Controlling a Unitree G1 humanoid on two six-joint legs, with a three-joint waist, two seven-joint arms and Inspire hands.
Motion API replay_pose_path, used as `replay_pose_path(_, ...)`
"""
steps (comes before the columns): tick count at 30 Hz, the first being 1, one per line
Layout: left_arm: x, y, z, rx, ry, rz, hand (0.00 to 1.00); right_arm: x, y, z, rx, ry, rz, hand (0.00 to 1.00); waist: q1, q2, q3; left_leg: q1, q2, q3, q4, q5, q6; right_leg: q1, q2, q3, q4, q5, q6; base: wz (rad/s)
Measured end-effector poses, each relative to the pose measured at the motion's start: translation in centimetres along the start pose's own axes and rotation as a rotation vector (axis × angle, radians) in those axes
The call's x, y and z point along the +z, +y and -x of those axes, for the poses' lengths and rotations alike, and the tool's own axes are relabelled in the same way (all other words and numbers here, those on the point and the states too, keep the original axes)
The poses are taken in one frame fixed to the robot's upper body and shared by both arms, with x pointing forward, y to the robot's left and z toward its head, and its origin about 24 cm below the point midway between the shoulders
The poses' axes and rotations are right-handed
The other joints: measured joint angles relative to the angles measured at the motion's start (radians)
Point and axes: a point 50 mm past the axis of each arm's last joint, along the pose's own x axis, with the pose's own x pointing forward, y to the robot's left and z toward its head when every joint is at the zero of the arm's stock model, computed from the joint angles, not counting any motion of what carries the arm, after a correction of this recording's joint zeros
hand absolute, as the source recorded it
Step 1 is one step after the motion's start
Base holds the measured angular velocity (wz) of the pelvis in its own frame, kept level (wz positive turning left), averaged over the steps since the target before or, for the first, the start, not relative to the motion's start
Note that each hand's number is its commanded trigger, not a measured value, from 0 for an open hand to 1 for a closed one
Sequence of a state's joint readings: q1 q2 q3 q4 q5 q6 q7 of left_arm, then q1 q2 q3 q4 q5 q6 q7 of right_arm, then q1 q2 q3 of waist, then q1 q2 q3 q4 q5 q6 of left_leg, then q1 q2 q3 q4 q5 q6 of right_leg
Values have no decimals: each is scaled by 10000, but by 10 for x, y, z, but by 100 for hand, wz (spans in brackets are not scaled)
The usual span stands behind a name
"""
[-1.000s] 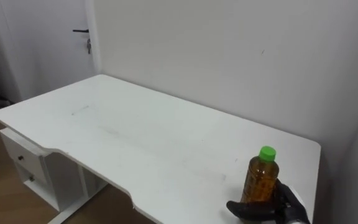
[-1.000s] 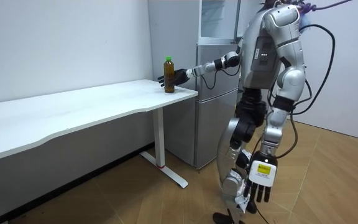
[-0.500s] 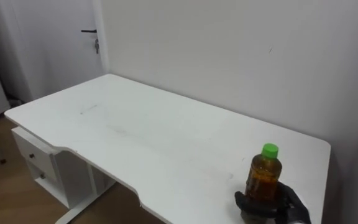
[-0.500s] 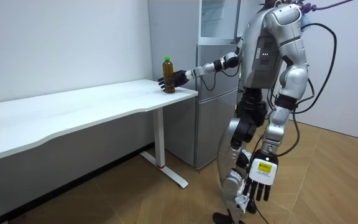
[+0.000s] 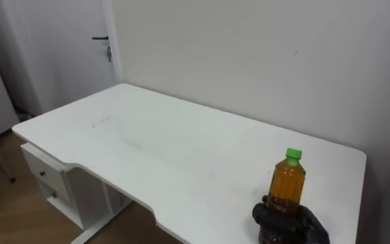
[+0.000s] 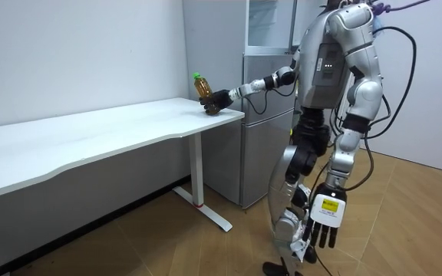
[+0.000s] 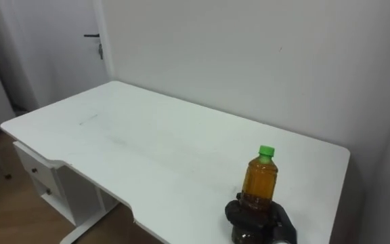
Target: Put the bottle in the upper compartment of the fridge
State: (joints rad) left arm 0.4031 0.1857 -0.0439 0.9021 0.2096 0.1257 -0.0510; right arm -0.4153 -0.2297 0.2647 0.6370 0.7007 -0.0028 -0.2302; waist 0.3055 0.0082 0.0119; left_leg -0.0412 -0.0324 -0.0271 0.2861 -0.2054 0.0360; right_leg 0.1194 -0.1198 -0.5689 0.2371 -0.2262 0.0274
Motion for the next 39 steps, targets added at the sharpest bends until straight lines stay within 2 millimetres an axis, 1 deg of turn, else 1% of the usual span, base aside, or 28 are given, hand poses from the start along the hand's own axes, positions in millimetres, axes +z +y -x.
replay_pose_path(2,3,1,-1,-3,-72,-4,0,6,6,1,259,-264,-3,100,-32,-6,-5,47,1,37,-25,7,-6,-13,10,227,-9,-1,1,-5)
replay_pose_path(3,4,0,-1,-39,-105,-4,0,10,10,2,452,-420,-7,100,-4,-11,-7,142,6,114,-82,40,-5,-12,15,425,-14,-1,2,-15)
replay_pose_path(4,4,0,-1,-84,-94,-4,0,13,15,3,675,-576,47,100,-12,-17,-23,200,3,181,-153,54,0,-7,12,512,-13,-2,3,-16)
replay_pose_path(8,6,-2,-2,-99,-115,-199,0,24,27,6,1281,-1176,543,100,-80,-61,-47,193,6,285,-160,55,2,-47,9,590,-9,-3,5,-7)
replay_pose_path(10,10,-2,-3,-65,-197,-180,0,28,30,8,1490,-1402,623,100,-117,-98,-54,190,6,344,-160,57,5,-66,13,749,-10,-2,6,-5)
replay_pose_path(11,11,-3,-3,-57,-218,-175,0,30,32,8,1548,-1468,610,100,-121,-104,-52,181,7,351,-160,57,6,-79,14,752,-9,-1,8,0)
replay_pose_path(13,13,-2,-4,-40,-282,-150,0,36,37,11,1854,-1752,500,100,-275,-145,-60,173,19,380,-160,61,12,-86,-3,762,0,0,9,0)
replay_pose_path(16,14,-1,-4,-34,-306,-153,0,44,41,14,2181,-2078,509,100,-314,-180,-75,211,31,429,-162,61,12,-77,-3,810,4,0,9,-6)
replay_pose_path(18,15,-1,-4,-60,-331,-169,0,49,45,16,2432,-2278,509,100,-370,-209,-64,348,43,441,-201,60,11,-2,10,890,-3,0,9,-8)
replay_pose_path(20,16,0,-4,-39,-366,-136,0,51,47,17,2646,-2384,490,100,-502,-261,-70,399,38,434,-309,60,11,24,9,901,-4,0,9,-4)
replay_pose_path(21,17,2,-4,1,-390,-101,0,52,49,18,2811,-2437,505,100,-540,-312,-45,481,43,491,-362,73,10,23,19,999,-2,0,8,-12)
replay_pose_path(23,17,4,-4,50,-393,-13,0,54,51,19,3005,-2508,576,100,-599,-375,-61,508,39,524,-459,85,14,16,20,1051,-2,1,9,-10)
replay_pose_path(25,18,7,-4,149,-399,137,0,61,56,23,3257,-2748,523,100,-795,-484,-64,498,37,560,-493,99,21,-8,29,1041,-4,5,15,0)
replay_pose_path(27,19,9,-5,178,-401,190,0,68,60,27,3511,-2976,464,100,-877,-519,-81,532,36,625,-486,102,26,-12,56,1055,-12,13,28,-6)
replay_pose_path(28,20,9,-5,193,-424,201,0,71,60,28,3595,-3078,467,100,-884,-523,-83,543,34,669,-488,105,30,-10,55,1060,-16,18,36,-9)
replay_pose_path(30,25,11,-5,255,-542,258,0,81,61,33,3816,-3517,611,100,-820,-533,-90,575,40,810,-492,109,37,-40,67,1277,-27,27,51,-14)
replay_pose_path(33,27,13,-6,318,-559,280,0,88,66,39,4107,-3853,582,100,-853,-524,-89,649,53,823,-507,108,37,39,152,1548,-231,106,87,-10)
replay_pose_path(37,27,13,-6,361,-534,294,0,93,69,43,4290,-4133,641,100,-980,-513,-79,707,54,819,-509,108,37,142,175,1590,-349,136,89,0)
replay_pose_path(39,28,14,-6,389,-571,328,0,100,73,48,4524,-4493,682,100,-1123,-468,-49,691,61,814,-530,106,37,99,188,1607,-350,138,85,0)
